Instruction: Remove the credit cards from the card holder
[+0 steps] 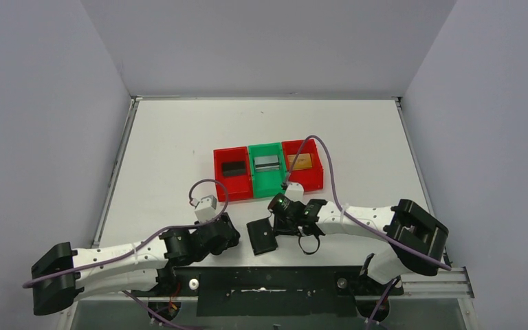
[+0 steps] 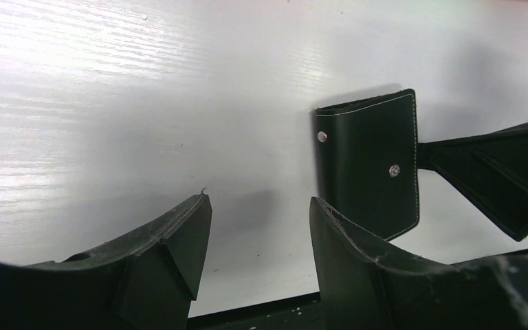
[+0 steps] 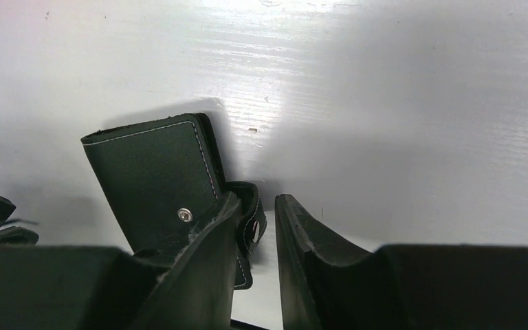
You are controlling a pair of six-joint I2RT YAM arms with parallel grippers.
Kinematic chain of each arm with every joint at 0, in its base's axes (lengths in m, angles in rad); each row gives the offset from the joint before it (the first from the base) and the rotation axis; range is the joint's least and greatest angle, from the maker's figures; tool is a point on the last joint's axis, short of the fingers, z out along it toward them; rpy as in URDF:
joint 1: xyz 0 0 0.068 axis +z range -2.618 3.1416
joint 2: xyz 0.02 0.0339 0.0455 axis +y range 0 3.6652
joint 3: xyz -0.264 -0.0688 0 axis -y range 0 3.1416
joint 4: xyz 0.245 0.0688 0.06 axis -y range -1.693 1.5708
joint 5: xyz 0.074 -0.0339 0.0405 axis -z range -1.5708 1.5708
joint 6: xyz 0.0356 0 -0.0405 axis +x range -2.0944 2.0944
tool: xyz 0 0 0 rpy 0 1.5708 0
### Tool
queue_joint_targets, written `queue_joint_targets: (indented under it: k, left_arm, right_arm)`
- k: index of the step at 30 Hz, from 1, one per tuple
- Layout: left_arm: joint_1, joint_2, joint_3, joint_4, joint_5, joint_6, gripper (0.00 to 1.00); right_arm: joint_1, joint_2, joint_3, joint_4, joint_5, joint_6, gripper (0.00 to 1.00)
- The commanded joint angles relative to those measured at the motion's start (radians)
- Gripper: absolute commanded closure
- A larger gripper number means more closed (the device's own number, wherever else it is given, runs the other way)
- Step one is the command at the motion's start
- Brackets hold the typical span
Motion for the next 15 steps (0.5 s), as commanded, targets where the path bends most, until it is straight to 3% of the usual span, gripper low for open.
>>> queue_joint_targets:
  k: [1, 7, 11, 15]
  left_arm:
    - [0.005, 0.040, 0.065, 0.013, -0.014, 0.018, 0.46]
    - [0.005, 0.067, 0.061, 0.057, 0.007, 0.023, 0.46]
    - [0.005, 0.065, 0.060, 0.057, 0.013, 0.027, 0.46]
    - [0.005, 0.056, 0.068, 0.056, 0.014, 0.037, 0.46]
  right_arm:
    - [-0.013, -0.032, -0.016, 0.067, 0.022, -0.011, 0.75]
    - [-0.031, -0.034, -0.037, 0.098, 0.003, -0.028, 0.85]
    - [-0.036, -0.040, -0.032, 0.088, -0.001, -0.049, 1.00]
    - [-0.033, -0.088, -0.023, 0.035, 0.028, -0.036, 1.00]
